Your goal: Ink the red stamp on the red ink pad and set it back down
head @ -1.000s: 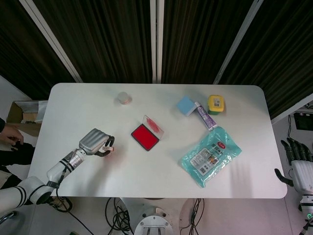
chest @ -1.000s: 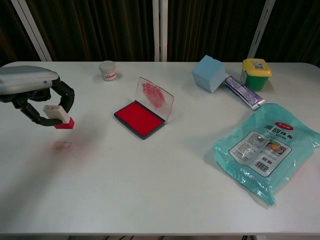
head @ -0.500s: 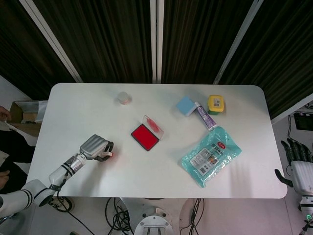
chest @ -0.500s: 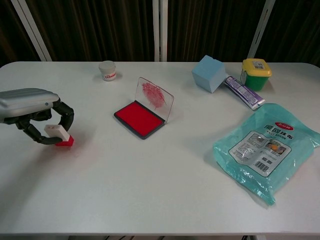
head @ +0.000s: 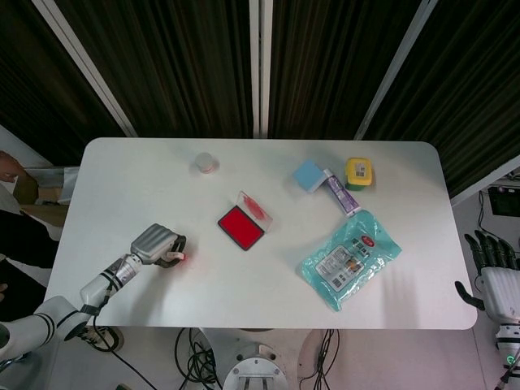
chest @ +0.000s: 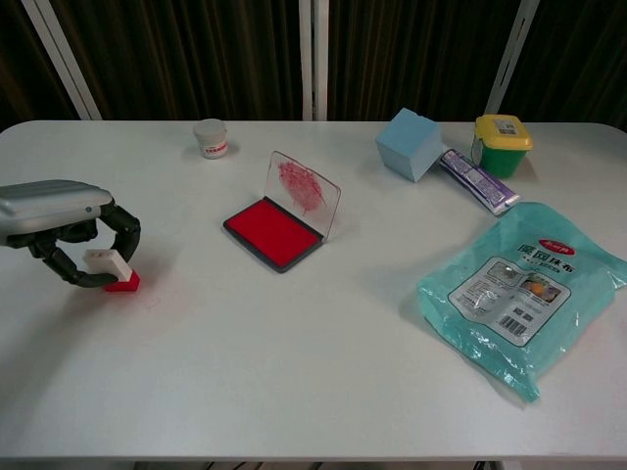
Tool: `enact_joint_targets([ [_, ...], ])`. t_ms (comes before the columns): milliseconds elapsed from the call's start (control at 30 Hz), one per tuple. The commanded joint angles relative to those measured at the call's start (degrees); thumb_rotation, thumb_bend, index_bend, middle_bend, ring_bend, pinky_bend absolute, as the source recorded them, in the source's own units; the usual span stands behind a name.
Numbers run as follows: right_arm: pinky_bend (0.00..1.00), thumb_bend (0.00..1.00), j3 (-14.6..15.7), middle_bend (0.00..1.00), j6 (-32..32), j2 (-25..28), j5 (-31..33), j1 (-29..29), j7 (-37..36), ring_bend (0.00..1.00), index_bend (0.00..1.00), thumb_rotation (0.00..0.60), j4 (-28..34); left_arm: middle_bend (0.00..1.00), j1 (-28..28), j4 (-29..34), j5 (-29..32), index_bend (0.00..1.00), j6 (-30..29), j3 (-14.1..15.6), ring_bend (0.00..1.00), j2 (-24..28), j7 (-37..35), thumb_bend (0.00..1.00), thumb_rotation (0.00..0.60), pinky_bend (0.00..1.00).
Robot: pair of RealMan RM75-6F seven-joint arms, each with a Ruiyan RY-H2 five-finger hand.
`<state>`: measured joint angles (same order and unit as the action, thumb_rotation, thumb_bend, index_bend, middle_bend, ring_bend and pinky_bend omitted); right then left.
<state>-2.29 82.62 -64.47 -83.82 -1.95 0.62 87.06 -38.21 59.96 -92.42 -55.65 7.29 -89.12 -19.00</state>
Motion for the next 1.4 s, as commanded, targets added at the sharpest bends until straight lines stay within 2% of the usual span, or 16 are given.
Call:
enact_joint_targets([
  [33,0.0,0.19,0.0,0.0,0.1,0.0,-0.1,0.0,0.0,0.0,0.0,0.6,0.0,0.58,0.0,-0.3,-0.3,0.58,-0.1,0.1,1.0,-0.1,-0.4,0.4,0.6,0.99],
  [233,0.0,0.19,0.0,0.0,0.1,0.1,0.0,0.1,0.0,0.0,0.0,0.6,0.1,0.55,-0.2,-0.8,-0.8,0.51,-0.1,0.1,1.0,-0.4,-1.0,0.4,0.6,0.99],
  [567,0.0,0.19,0.0,0.0,-0.2,0.2,0.2,0.0,0.1,0.0,0.0,0.6,0.1,0.5,-0.4,-1.2,-1.5,0.48,0.1,0.4,1.0,-0.4,-1.1,0.39,0.6,0.99],
  [667,0.0,0.19,0.0,0.0,-0.3,0.2,0.3,0.0,0.3,0.0,0.0,0.6,0.2,0.46,-0.5,-1.1,-2.3,0.43,0.0,0.9,1.0,-0.1,-1.3,0.38,0.6,0.99],
  [867,0.0,0.19,0.0,0.0,-0.4,0.3,0.5,-0.1,0.7,0.0,0.0,0.6,0.6,0.37,-0.5,-1.1,-3.3,0.27,-0.8,1.5,1.0,0.5,-2.1,0.37,0.6,0.98],
  [1167,0.0,0.19,0.0,0.0,-0.7,0.5,0.4,-0.3,1.5,0.0,0.0,0.6,1.3,0.35,-0.4,-0.7,-3.5,0.26,-1.3,1.6,1.0,1.6,-2.1,0.36,0.6,0.98],
  [1400,0.0,0.2,0.1,0.0,-0.9,0.5,0.5,-0.3,1.7,0.0,0.0,0.6,1.5,0.39,-0.3,0.8,-3.5,0.27,-1.7,1.5,1.0,2.8,-1.4,0.36,0.6,0.98],
])
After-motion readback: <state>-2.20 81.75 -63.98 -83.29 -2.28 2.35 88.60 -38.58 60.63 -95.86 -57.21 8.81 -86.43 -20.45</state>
